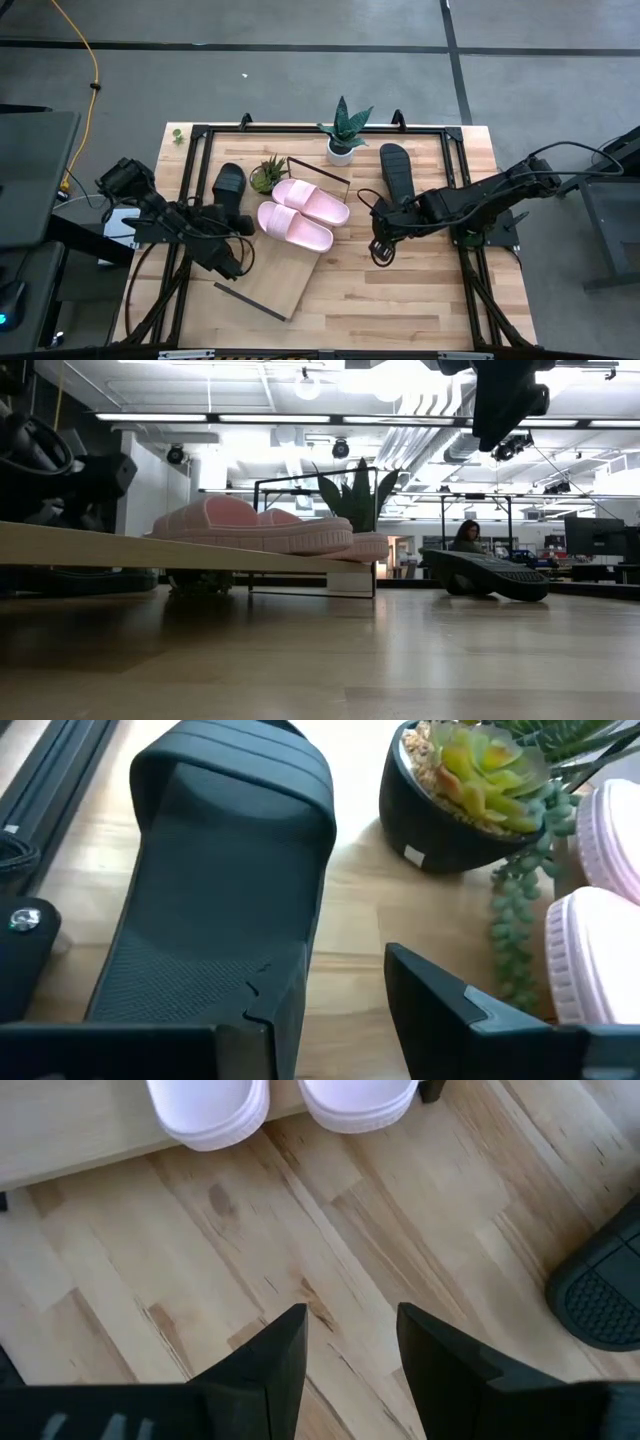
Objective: Pick and place slides into the shelf
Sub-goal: Put the left black slide on the shelf
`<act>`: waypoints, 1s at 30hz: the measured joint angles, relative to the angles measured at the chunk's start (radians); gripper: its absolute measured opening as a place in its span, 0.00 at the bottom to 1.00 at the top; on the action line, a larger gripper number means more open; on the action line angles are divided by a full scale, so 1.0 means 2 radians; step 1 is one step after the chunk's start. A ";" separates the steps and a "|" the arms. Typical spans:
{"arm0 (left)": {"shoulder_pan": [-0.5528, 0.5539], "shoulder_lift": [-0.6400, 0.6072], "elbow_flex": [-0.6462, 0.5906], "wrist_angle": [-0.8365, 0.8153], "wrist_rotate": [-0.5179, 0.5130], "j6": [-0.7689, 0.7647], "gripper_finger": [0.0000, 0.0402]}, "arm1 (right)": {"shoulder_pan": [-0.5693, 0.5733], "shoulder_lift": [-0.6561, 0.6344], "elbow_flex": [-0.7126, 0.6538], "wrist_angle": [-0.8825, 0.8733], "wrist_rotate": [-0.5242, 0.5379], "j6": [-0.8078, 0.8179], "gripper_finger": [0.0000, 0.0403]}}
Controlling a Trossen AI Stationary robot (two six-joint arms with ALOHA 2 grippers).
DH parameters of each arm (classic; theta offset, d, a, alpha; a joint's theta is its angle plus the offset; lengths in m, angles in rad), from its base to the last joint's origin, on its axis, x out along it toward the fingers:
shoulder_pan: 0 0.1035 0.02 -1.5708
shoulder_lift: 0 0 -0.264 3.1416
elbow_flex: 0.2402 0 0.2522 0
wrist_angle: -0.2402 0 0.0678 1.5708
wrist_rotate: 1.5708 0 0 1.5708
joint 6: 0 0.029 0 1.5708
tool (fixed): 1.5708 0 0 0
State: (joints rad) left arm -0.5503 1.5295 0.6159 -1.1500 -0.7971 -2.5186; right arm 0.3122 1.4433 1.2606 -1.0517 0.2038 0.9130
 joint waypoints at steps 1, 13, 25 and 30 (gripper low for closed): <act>0.000 0.001 0.000 0.001 0.000 0.000 0.31 | 0.000 0.000 0.000 -0.002 0.001 0.003 0.36; 0.000 0.000 0.000 -0.013 0.007 0.000 0.32 | 0.001 0.000 0.000 -0.004 0.003 0.016 0.36; 0.000 0.001 -0.002 -0.013 0.005 0.002 0.32 | 0.001 0.000 0.000 -0.002 0.038 0.029 0.36; 0.000 0.022 -0.002 -0.013 0.005 0.003 0.32 | 0.001 0.000 0.000 -0.001 0.039 0.039 0.36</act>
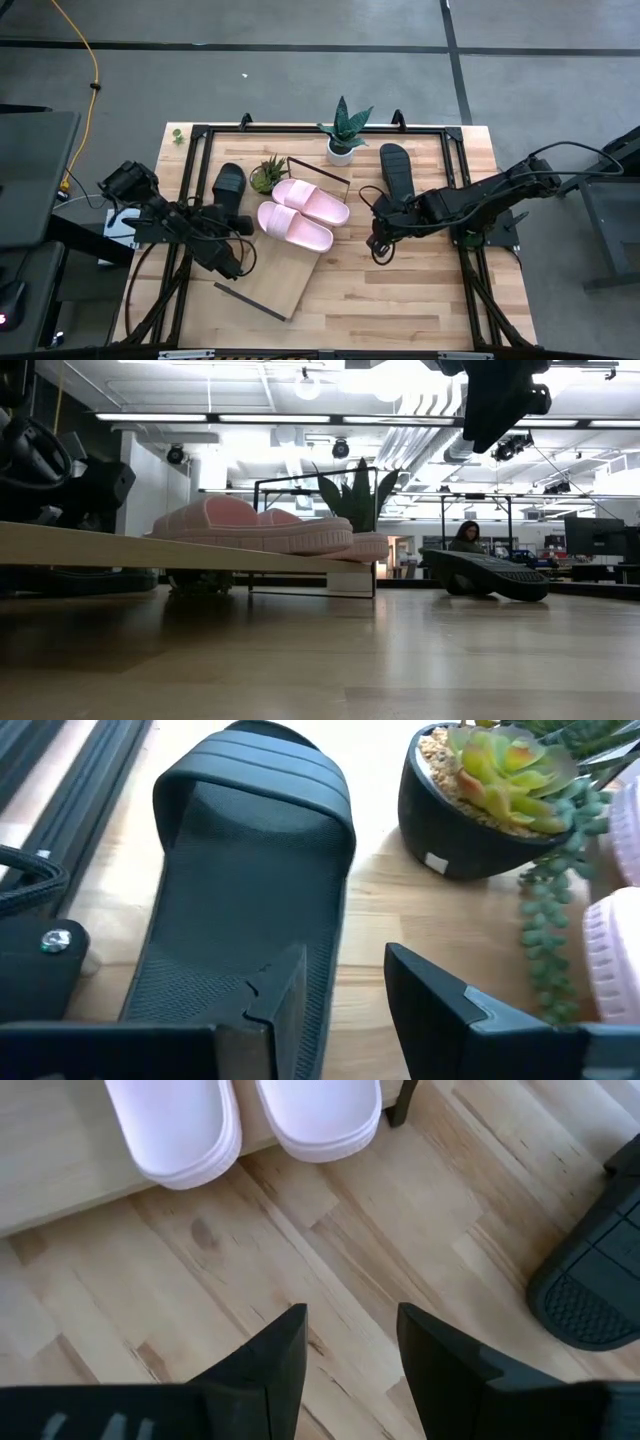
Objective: Pick and place slides into the shelf
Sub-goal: Put the left black slide on the shelf
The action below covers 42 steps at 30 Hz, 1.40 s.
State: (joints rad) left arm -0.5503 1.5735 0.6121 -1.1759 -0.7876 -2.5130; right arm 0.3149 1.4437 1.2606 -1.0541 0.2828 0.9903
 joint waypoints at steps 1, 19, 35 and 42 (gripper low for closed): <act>0.000 0.005 0.000 0.000 0.001 0.002 0.32 | 0.000 0.000 0.000 0.001 0.001 0.003 0.36; 0.014 0.044 -0.003 0.004 -0.008 0.011 0.32 | 0.000 0.000 0.000 0.006 0.018 0.034 0.36; 0.063 0.043 -0.003 -0.014 -0.039 0.090 0.32 | 0.000 0.000 0.000 0.005 0.020 0.043 0.36; 0.063 0.043 -0.003 -0.009 -0.039 0.111 0.32 | 0.000 0.000 0.000 0.008 0.026 0.042 0.36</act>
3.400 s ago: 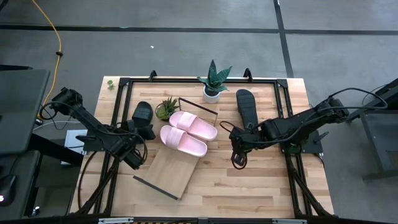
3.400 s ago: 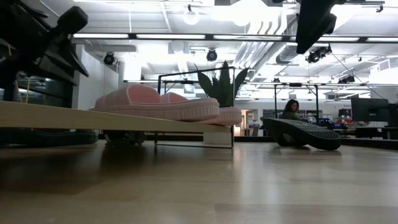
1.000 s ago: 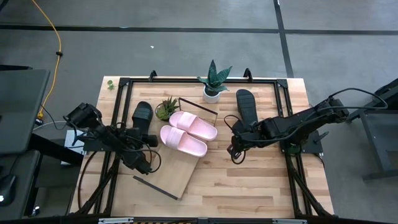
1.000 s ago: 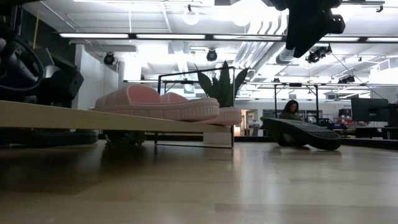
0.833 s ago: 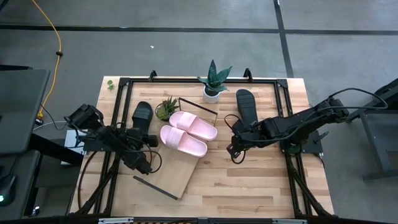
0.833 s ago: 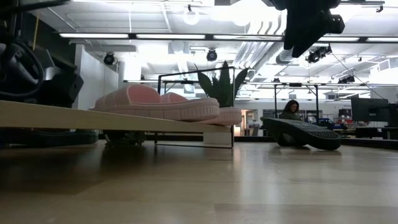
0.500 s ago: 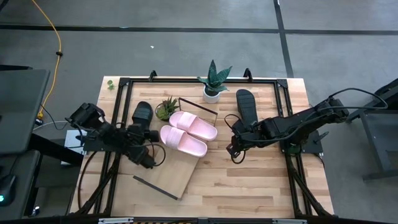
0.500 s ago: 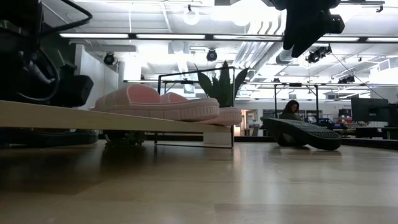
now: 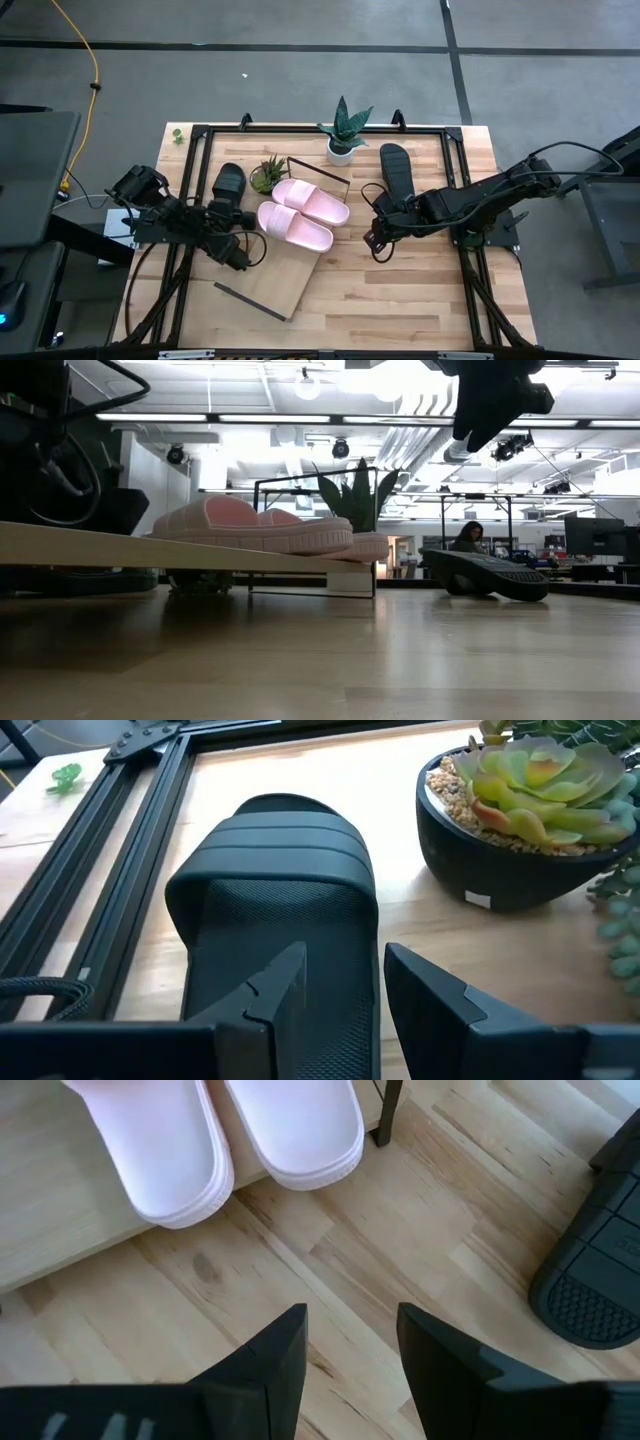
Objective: Pick and place slides into the shelf
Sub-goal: Put the left black slide on the shelf
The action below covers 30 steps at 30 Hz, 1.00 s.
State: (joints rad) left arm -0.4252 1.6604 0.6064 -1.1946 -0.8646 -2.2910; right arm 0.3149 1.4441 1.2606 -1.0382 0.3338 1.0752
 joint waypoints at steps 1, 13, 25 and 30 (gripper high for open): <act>0.000 0.000 0.000 0.001 0.000 0.000 0.32 | 0.000 0.000 0.000 0.000 0.000 0.000 0.36; 0.000 0.000 0.000 0.039 -0.013 0.021 0.32 | -0.008 0.000 0.000 0.000 0.043 0.025 0.36; 0.000 0.000 -0.013 0.034 -0.022 0.029 0.32 | -0.016 0.000 0.000 -0.003 0.043 0.037 0.36; 0.000 0.000 -0.020 0.035 -0.026 0.029 0.32 | -0.023 0.000 0.000 -0.005 0.042 0.038 0.36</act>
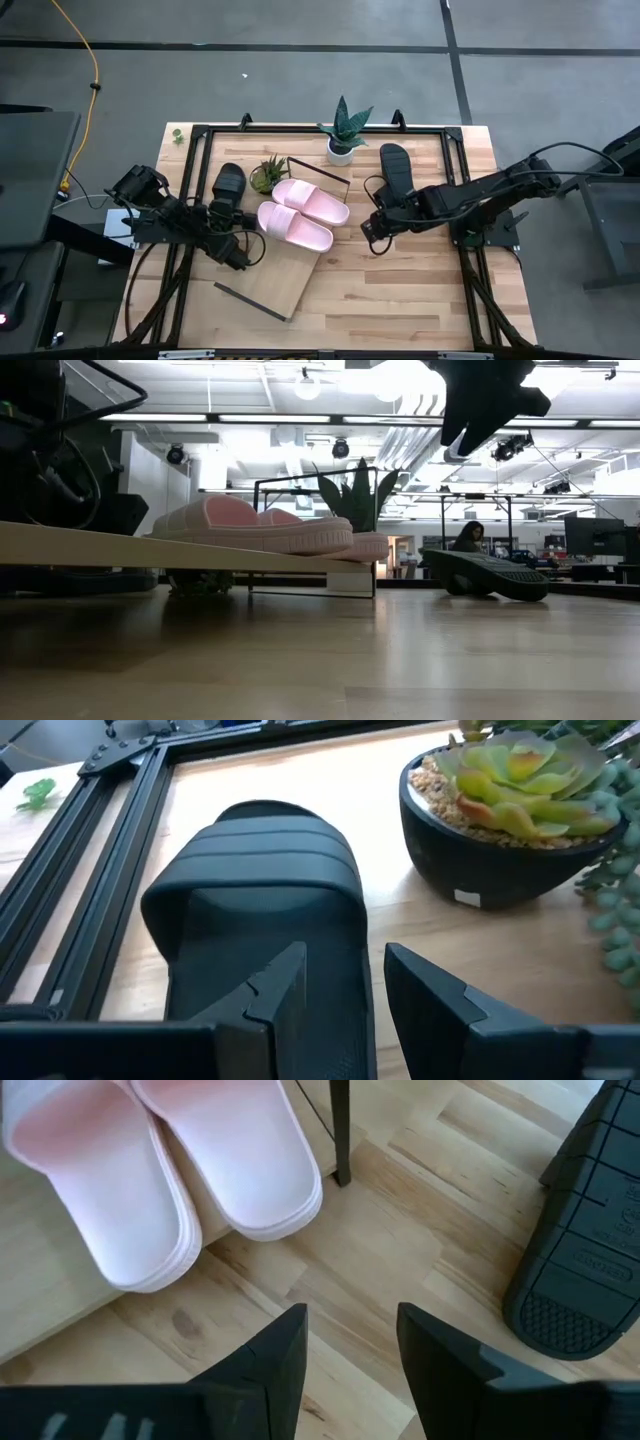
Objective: Pick and place slides into the shelf
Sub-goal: Put the left black slide on the shelf
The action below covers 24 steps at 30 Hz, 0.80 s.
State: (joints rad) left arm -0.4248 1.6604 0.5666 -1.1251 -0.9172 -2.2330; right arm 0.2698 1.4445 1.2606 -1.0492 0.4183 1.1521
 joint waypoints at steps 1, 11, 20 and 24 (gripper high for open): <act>0.000 0.000 0.000 0.000 -0.003 0.000 0.32 | -0.002 0.000 0.000 0.000 0.000 0.000 0.36; 0.025 0.000 -0.003 0.004 -0.034 0.001 0.32 | -0.014 0.000 0.000 0.000 -0.001 0.000 0.36; 0.059 0.000 -0.009 0.039 -0.033 0.001 0.32 | -0.017 0.000 0.000 0.000 -0.004 0.000 0.36; 0.059 0.000 -0.009 0.050 -0.037 0.002 0.32 | -0.017 0.000 0.000 0.000 -0.004 0.009 0.36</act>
State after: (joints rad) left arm -0.3069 1.6604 0.5476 -1.0241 -0.9909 -2.2299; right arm 0.2352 1.4445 1.2606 -1.0496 0.4109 1.1704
